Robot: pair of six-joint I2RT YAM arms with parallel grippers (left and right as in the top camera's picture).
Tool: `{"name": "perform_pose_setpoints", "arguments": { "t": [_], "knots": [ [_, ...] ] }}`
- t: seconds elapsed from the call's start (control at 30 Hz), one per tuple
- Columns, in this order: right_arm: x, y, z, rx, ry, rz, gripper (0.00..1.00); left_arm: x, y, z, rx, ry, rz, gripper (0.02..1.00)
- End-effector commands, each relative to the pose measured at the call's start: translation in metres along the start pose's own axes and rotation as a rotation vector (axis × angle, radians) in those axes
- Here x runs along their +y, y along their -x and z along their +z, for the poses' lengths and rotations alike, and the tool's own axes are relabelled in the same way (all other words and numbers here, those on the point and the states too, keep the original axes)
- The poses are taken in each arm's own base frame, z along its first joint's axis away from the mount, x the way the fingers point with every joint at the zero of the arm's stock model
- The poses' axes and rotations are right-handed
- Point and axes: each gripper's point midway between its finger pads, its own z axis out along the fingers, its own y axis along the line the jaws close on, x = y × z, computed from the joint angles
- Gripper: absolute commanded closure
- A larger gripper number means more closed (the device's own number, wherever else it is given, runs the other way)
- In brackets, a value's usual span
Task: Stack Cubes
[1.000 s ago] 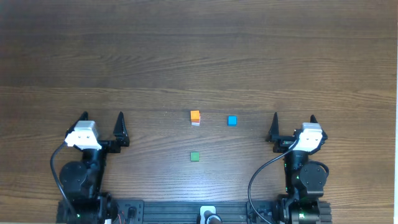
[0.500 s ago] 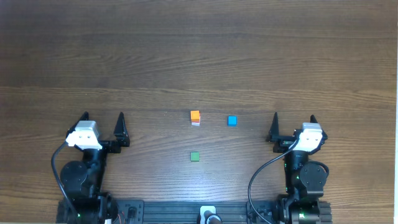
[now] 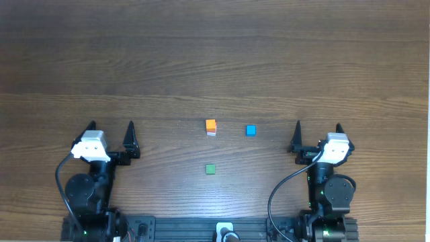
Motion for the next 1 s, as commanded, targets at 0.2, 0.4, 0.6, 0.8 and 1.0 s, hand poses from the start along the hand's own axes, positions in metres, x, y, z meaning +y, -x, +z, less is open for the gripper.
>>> {"name": "perform_pose_setpoints", "arguments": {
  "t": [0.2, 0.4, 0.6, 0.8, 1.0],
  "knots": [
    [0.037, 0.009, -0.005, -0.023, 0.221, 0.045, 0.007, -0.003, -0.001, 0.0, -0.005, -0.018, 0.016, 0.02],
    [0.082, 0.055, -0.032, -0.06, 0.512, 0.118, 0.007, -0.003, -0.001, 0.0, -0.005, -0.018, 0.016, 0.02],
    [0.087, 0.103, -0.048, 0.055, 0.543, 0.142, 0.007, -0.003, -0.001, 0.0, -0.005, -0.018, 0.016, 0.018],
    [0.09, 0.142, -0.049, 0.232, 0.547, 0.182, 0.007, -0.003, -0.001, 0.0, -0.005, -0.018, 0.016, 0.02],
    [0.091, 0.145, -0.03, 0.481, 0.521, 0.237, 0.007, -0.003, -0.001, 0.0, -0.005, -0.018, 0.016, 0.018]
  ]
}}
